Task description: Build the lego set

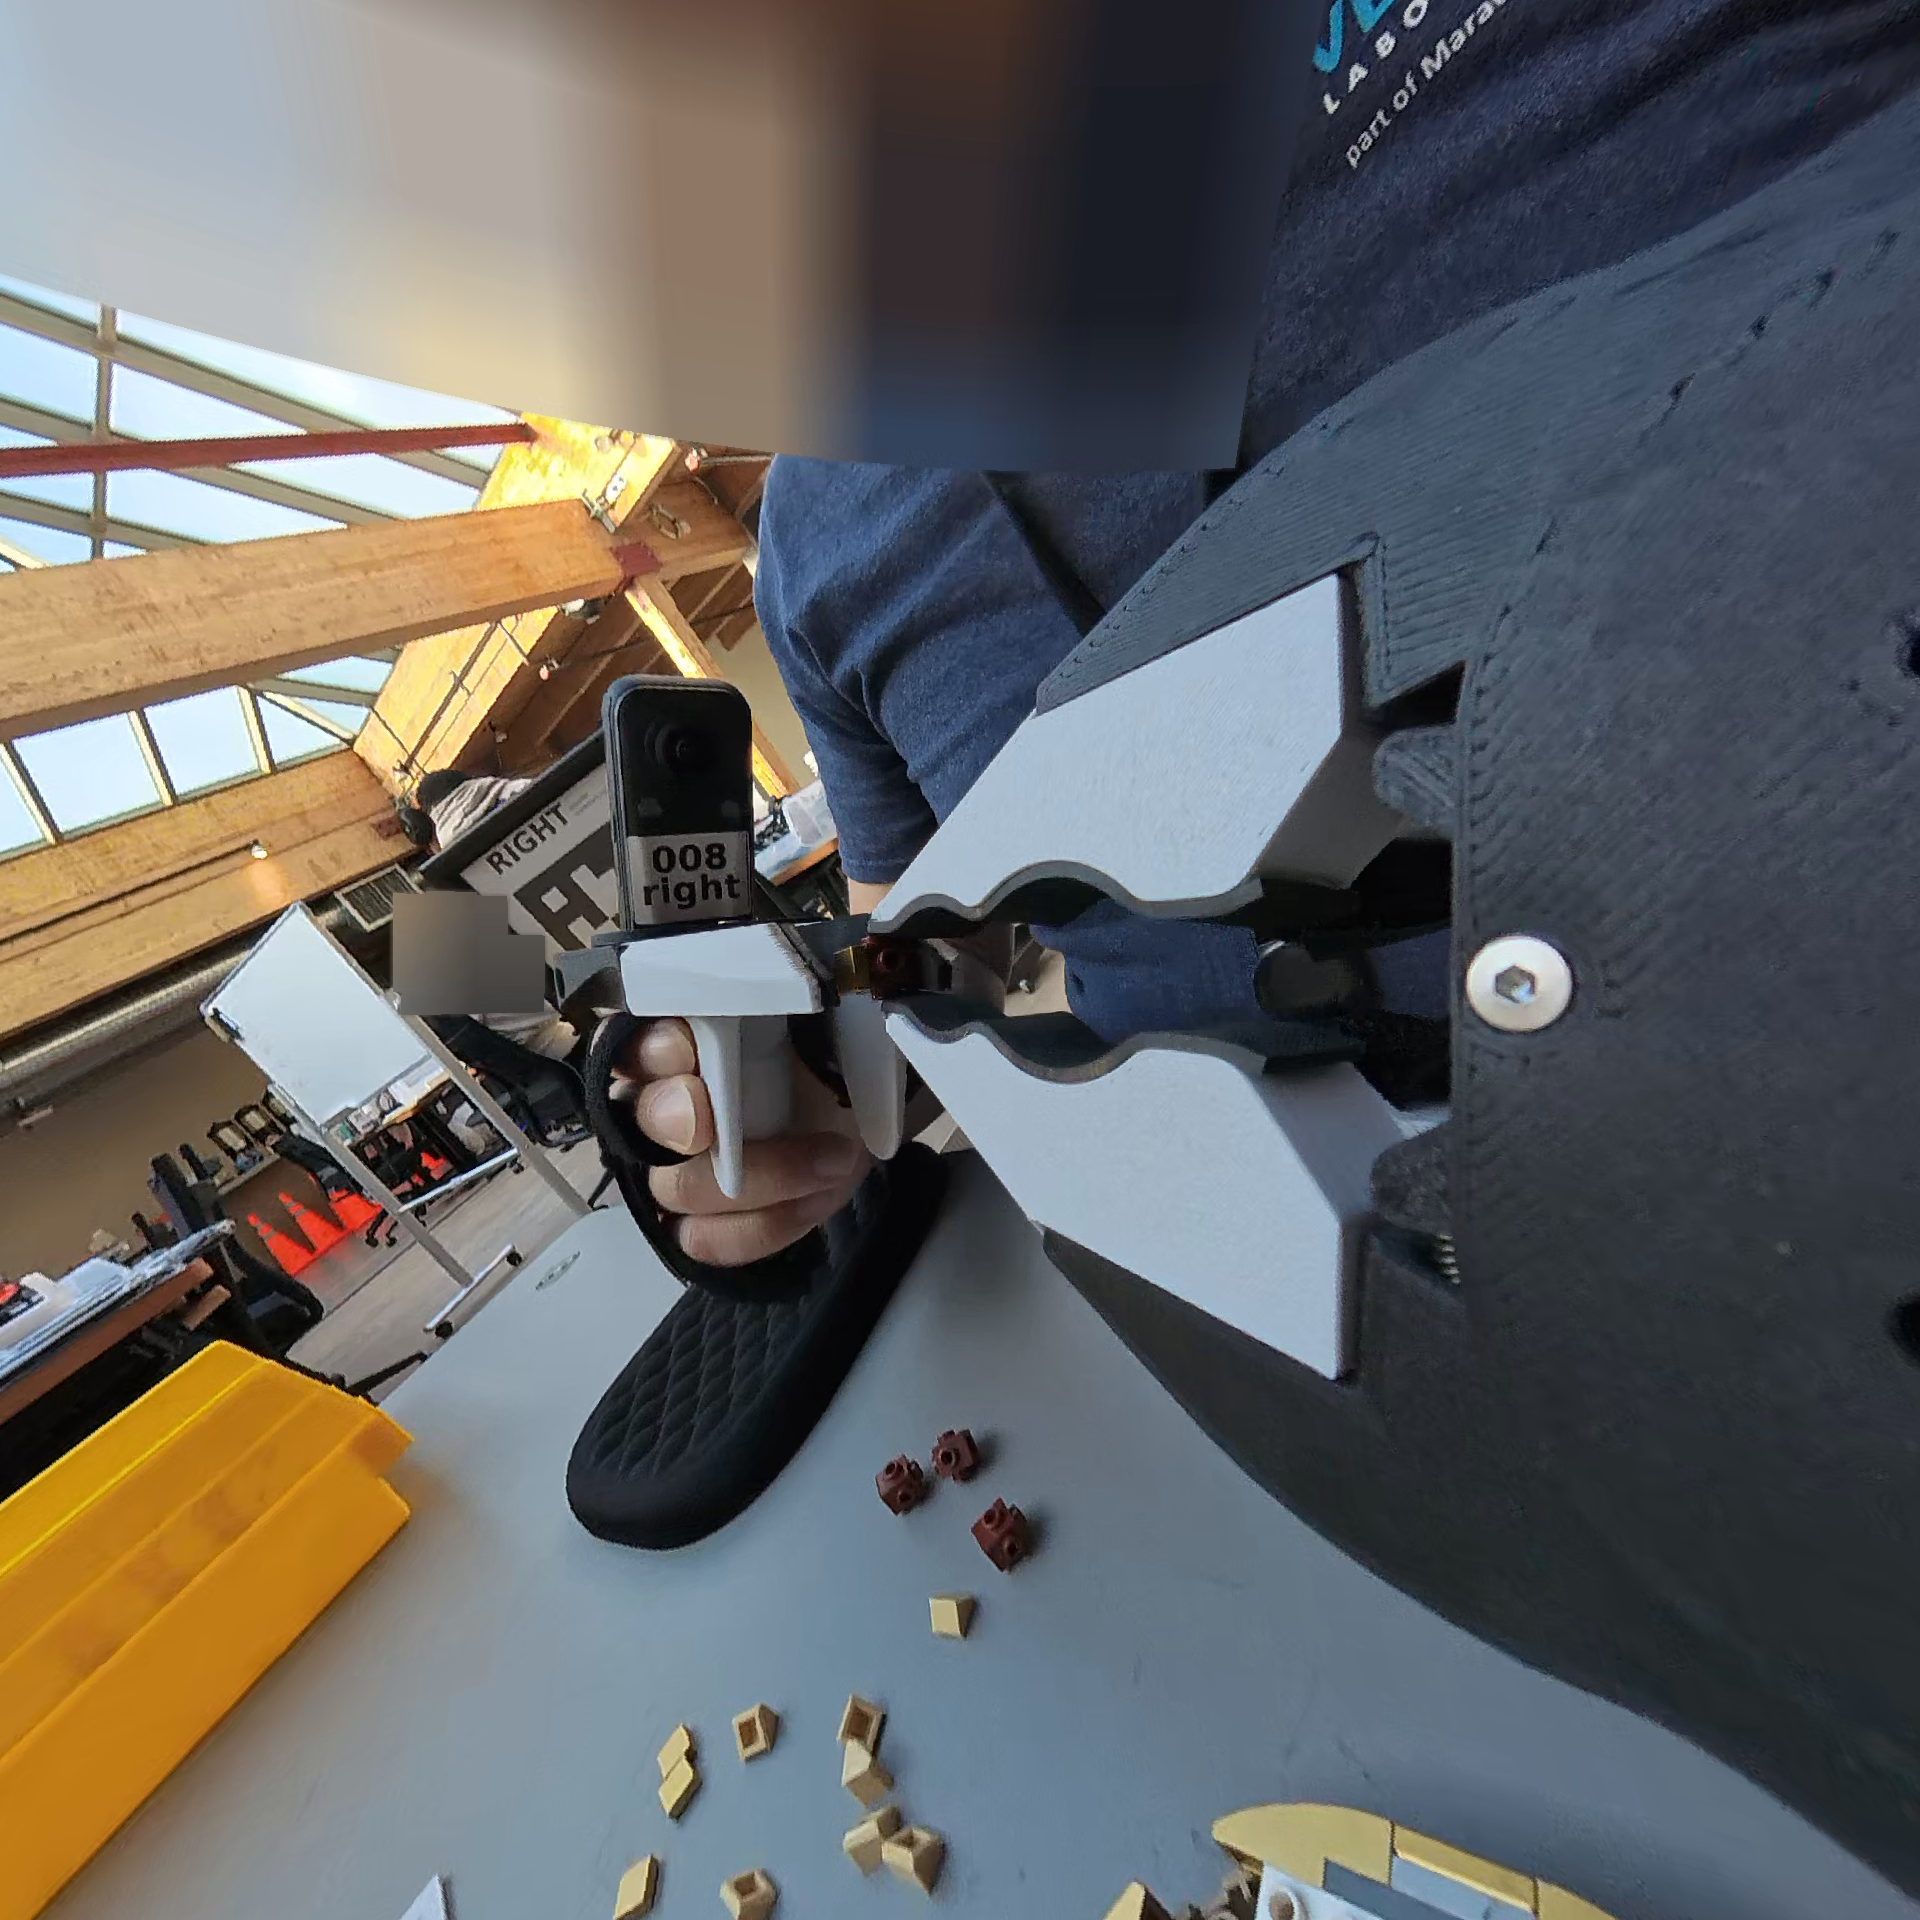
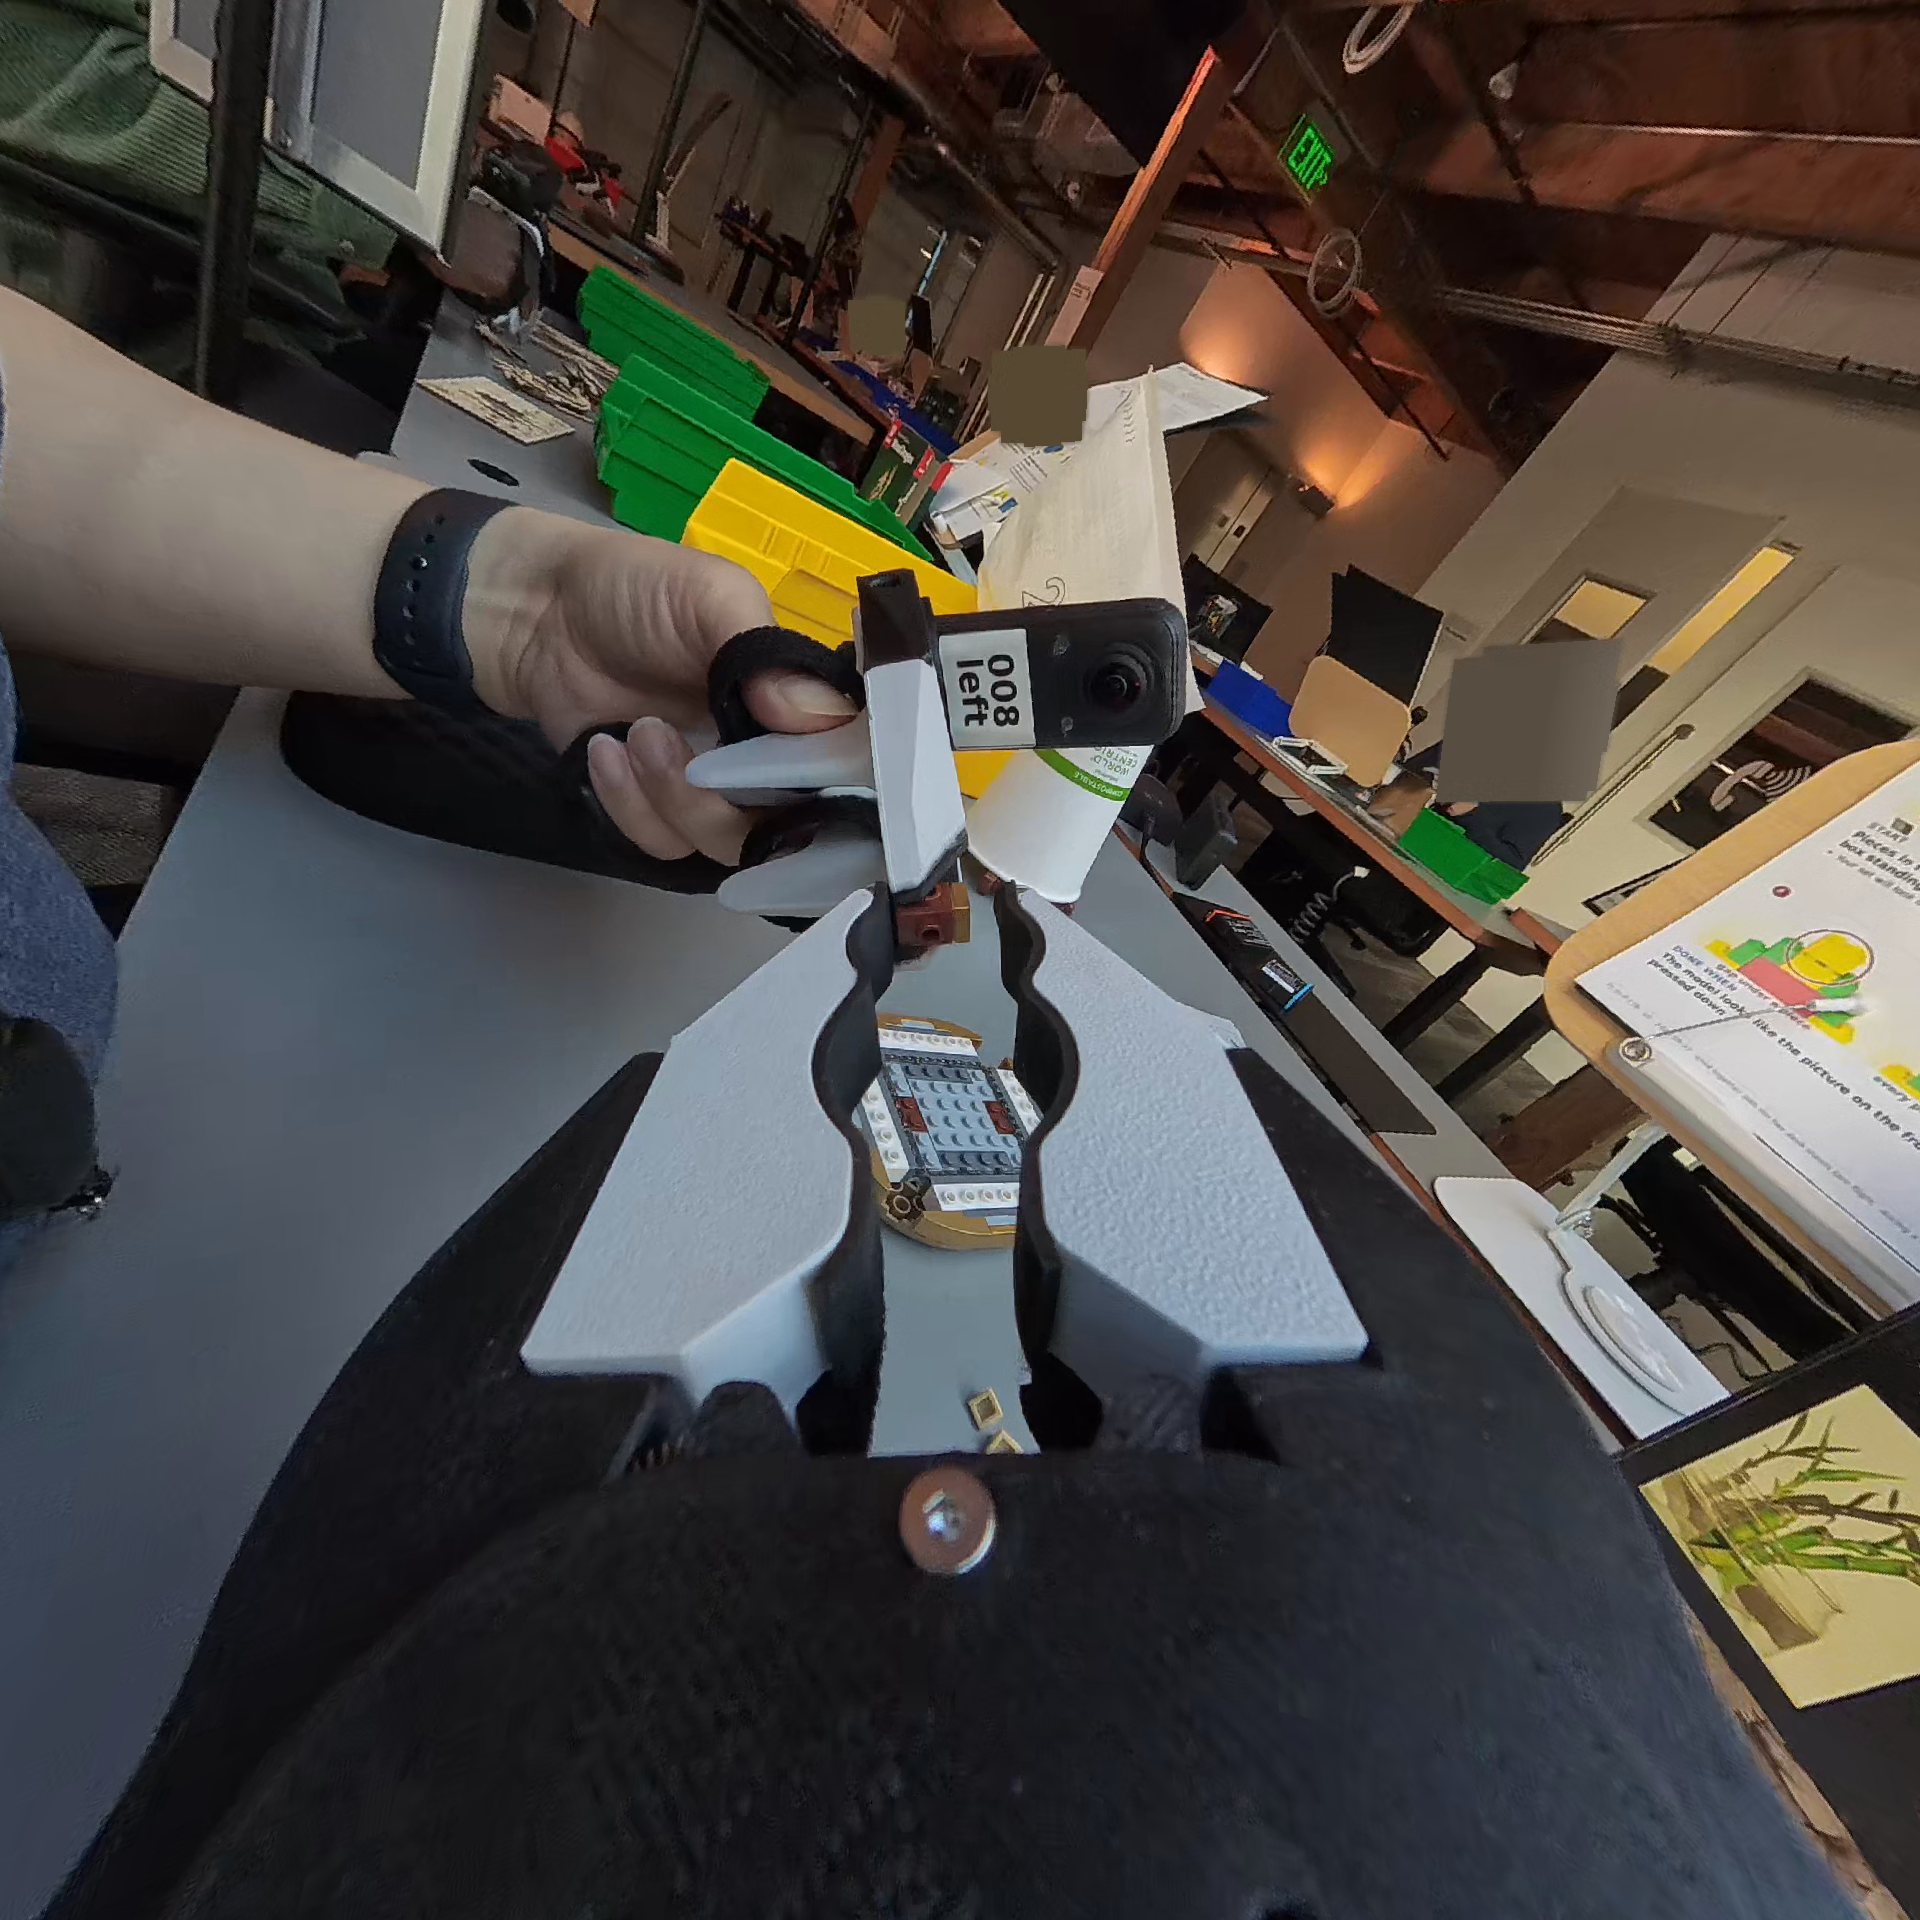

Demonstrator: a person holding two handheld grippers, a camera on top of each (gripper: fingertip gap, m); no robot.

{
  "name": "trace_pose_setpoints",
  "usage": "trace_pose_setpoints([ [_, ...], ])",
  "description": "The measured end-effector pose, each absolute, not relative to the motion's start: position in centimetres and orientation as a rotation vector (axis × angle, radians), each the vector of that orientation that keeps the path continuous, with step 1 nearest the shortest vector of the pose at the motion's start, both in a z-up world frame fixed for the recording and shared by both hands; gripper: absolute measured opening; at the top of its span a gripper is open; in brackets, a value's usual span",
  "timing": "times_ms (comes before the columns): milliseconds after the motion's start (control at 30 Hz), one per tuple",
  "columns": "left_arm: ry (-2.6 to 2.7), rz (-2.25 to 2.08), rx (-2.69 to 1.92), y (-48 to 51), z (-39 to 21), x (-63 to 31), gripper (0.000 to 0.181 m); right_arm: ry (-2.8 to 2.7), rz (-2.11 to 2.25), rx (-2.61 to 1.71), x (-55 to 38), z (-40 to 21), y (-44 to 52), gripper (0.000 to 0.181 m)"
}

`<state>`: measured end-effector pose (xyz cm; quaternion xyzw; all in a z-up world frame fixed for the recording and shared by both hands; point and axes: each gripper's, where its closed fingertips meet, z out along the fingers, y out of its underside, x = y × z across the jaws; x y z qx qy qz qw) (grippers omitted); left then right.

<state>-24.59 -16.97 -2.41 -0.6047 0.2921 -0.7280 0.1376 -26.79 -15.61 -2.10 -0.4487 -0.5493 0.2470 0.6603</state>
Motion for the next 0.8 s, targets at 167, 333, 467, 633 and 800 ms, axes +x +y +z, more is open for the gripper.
trace_pose_setpoints([
  [167,0.796,-2.195,-1.698,-17.0,-1.8,-24.5,0.009,-1.243,0.620,-1.019,-26.7,-1.5,-16.0,0.013],
  [333,0.779,-2.239,-1.688,-17.2,-1.7,-24.5,0.009,-1.251,0.606,-1.013,-26.7,-1.5,-16.1,0.012],
  [467,0.755,-2.285,-1.669,-17.3,-1.5,-24.5,0.009,-1.234,0.642,-1.023,-26.6,-1.3,-16.2,0.012],
  [633,0.745,-2.303,-1.640,-17.3,-1.4,-24.6,0.009,-1.228,0.633,-1.009,-26.8,-1.2,-16.2,0.012],
  [800,0.877,-2.004,-1.663,-16.6,-1.8,-24.8,0.009,-1.168,0.733,-1.050,-26.3,-0.8,-15.8,0.043],
])
